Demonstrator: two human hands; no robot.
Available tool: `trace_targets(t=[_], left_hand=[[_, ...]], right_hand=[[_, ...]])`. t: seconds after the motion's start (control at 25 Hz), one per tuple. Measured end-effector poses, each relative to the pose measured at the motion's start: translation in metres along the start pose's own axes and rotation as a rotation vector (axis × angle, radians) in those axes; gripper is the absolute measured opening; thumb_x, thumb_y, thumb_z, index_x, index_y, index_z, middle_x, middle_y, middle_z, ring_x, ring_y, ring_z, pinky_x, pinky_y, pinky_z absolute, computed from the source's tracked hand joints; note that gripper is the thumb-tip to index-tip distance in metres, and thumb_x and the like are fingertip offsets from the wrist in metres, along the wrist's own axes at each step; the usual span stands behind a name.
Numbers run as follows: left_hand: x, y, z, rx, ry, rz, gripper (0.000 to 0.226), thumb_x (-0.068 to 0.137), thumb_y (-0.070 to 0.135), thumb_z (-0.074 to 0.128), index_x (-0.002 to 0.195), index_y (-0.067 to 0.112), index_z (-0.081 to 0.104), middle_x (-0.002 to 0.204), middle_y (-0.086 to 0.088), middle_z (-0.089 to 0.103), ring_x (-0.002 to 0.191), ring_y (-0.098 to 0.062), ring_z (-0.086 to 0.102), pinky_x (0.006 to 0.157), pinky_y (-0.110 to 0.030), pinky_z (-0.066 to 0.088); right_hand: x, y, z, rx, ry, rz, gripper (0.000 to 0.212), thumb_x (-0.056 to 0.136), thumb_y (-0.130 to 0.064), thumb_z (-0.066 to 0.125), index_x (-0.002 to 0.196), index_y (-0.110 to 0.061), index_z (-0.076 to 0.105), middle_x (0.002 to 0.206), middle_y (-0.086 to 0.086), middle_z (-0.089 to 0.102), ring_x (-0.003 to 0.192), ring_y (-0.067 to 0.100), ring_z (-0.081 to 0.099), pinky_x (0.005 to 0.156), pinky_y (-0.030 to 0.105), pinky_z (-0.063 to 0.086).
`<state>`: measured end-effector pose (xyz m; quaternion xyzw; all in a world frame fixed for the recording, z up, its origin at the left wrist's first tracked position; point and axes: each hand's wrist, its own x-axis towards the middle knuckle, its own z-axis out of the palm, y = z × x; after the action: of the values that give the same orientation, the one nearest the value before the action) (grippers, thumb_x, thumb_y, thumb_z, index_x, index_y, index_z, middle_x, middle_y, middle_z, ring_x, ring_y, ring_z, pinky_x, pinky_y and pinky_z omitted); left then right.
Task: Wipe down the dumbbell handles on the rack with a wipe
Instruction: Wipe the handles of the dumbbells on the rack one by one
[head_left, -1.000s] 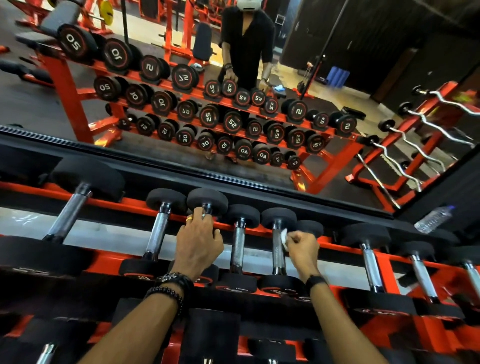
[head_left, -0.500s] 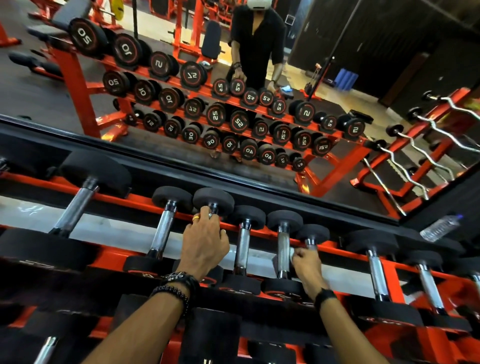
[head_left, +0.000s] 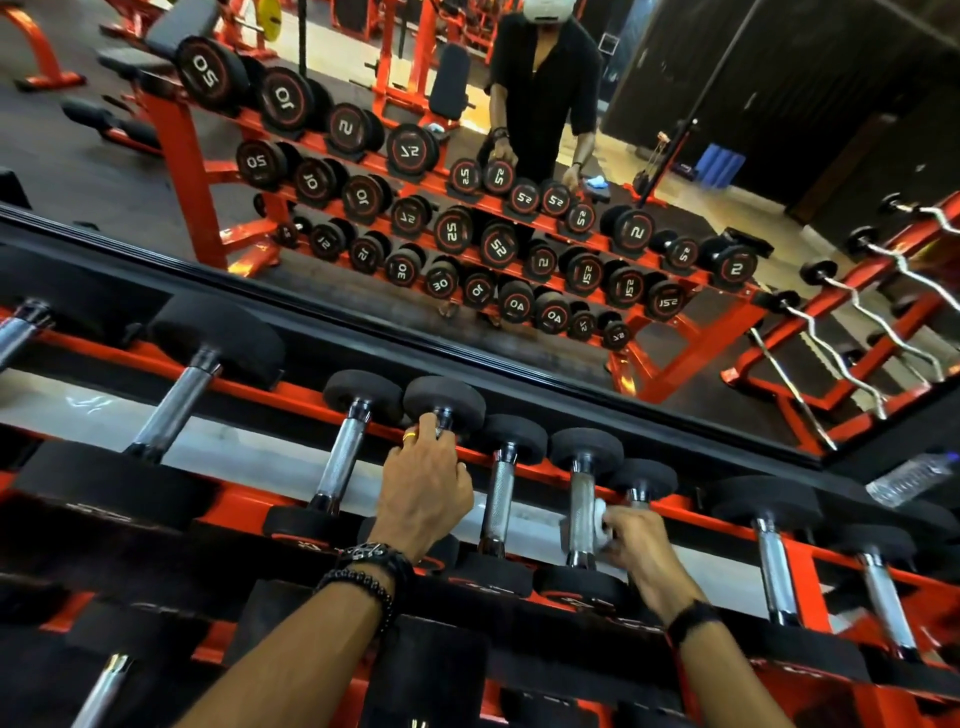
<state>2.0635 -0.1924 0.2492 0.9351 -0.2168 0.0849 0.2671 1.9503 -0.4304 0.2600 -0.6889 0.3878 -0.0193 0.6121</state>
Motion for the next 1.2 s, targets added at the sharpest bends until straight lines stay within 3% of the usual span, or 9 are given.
trace_targets(t=[0.2, 0.32, 0.4, 0.6, 0.8, 0.92, 0.96, 1.08, 1.2], left_hand=[[-0.001, 0.0, 0.0, -0.016, 0.007, 0.004, 0.015, 0.091, 0.031, 0.057, 0.09, 0.018, 0.051, 0.116, -0.002, 0.042, 0.087, -0.014, 0.049, 0.078, -0.029, 0.051], [-0.002, -0.001, -0.002, -0.034, 0.022, -0.001, 0.014, 0.09, 0.03, 0.059, 0.091, 0.016, 0.054, 0.112, -0.001, 0.044, 0.085, -0.013, 0.049, 0.074, -0.027, 0.049], [-0.002, 0.0, 0.0, -0.036, 0.028, 0.0, 0.015, 0.089, 0.03, 0.059, 0.089, 0.017, 0.053, 0.111, -0.001, 0.044, 0.084, -0.013, 0.048, 0.072, -0.025, 0.046], [-0.001, 0.0, 0.0, -0.032, 0.001, 0.002, 0.016, 0.089, 0.031, 0.059, 0.089, 0.018, 0.051, 0.115, -0.001, 0.042, 0.083, -0.012, 0.048, 0.075, -0.027, 0.052], [-0.002, 0.0, -0.002, -0.047, 0.012, 0.0, 0.014, 0.091, 0.03, 0.059, 0.091, 0.019, 0.051, 0.113, 0.001, 0.042, 0.082, -0.009, 0.045, 0.072, -0.022, 0.043], [0.0, 0.0, -0.001, -0.026, -0.007, -0.001, 0.015, 0.092, 0.031, 0.059, 0.094, 0.018, 0.052, 0.116, 0.0, 0.04, 0.084, -0.009, 0.046, 0.075, -0.023, 0.048], [0.0, 0.0, 0.0, -0.022, -0.012, -0.001, 0.016, 0.091, 0.032, 0.059, 0.095, 0.018, 0.053, 0.117, 0.0, 0.039, 0.085, -0.011, 0.048, 0.077, -0.025, 0.051], [-0.001, 0.0, 0.0, -0.02, -0.02, -0.007, 0.016, 0.091, 0.031, 0.06, 0.096, 0.017, 0.054, 0.116, 0.0, 0.04, 0.087, -0.013, 0.051, 0.078, -0.029, 0.054], [-0.002, -0.001, -0.002, -0.032, 0.0, -0.008, 0.012, 0.09, 0.028, 0.06, 0.094, 0.018, 0.054, 0.114, 0.001, 0.041, 0.086, -0.012, 0.051, 0.077, -0.028, 0.053]], right_hand=[[0.016, -0.02, -0.004, 0.177, -0.115, 0.045, 0.037, 0.074, 0.001, 0.036, 0.098, 0.019, 0.057, 0.102, 0.037, 0.065, 0.095, 0.049, 0.065, 0.057, 0.033, 0.056], [0.027, -0.03, 0.008, 0.256, -0.138, 0.023, 0.024, 0.08, -0.008, 0.042, 0.082, 0.007, 0.06, 0.083, 0.021, 0.065, 0.07, 0.032, 0.061, 0.048, 0.026, 0.048], [0.012, -0.015, 0.004, 0.184, -0.208, 0.067, 0.022, 0.08, -0.017, 0.055, 0.081, 0.004, 0.062, 0.077, 0.019, 0.059, 0.063, 0.026, 0.056, 0.056, 0.028, 0.048], [0.018, -0.016, -0.004, 0.06, -0.363, 0.143, 0.025, 0.082, -0.019, 0.072, 0.096, 0.002, 0.074, 0.098, 0.021, 0.07, 0.086, 0.03, 0.064, 0.081, 0.037, 0.051], [0.045, -0.024, 0.018, 0.181, -0.305, 0.182, 0.038, 0.075, -0.025, 0.083, 0.096, 0.0, 0.063, 0.077, 0.013, 0.065, 0.064, 0.025, 0.064, 0.058, 0.036, 0.054], [0.039, -0.002, 0.012, 0.056, -0.308, 0.218, 0.055, 0.068, -0.033, 0.089, 0.107, -0.002, 0.066, 0.098, 0.012, 0.071, 0.09, 0.028, 0.068, 0.086, 0.044, 0.055], [0.038, -0.004, 0.012, 0.043, -0.316, 0.219, 0.053, 0.071, -0.032, 0.087, 0.108, -0.001, 0.066, 0.097, 0.013, 0.072, 0.091, 0.028, 0.068, 0.087, 0.044, 0.055], [0.042, -0.026, 0.025, 0.146, -0.26, 0.198, 0.023, 0.082, -0.021, 0.077, 0.09, -0.003, 0.064, 0.069, 0.011, 0.065, 0.057, 0.022, 0.062, 0.052, 0.03, 0.053], [0.045, -0.029, 0.037, 0.032, -0.118, 0.109, 0.011, 0.08, -0.002, 0.073, 0.088, 0.002, 0.068, 0.078, 0.016, 0.069, 0.061, 0.022, 0.062, 0.051, 0.027, 0.05]])
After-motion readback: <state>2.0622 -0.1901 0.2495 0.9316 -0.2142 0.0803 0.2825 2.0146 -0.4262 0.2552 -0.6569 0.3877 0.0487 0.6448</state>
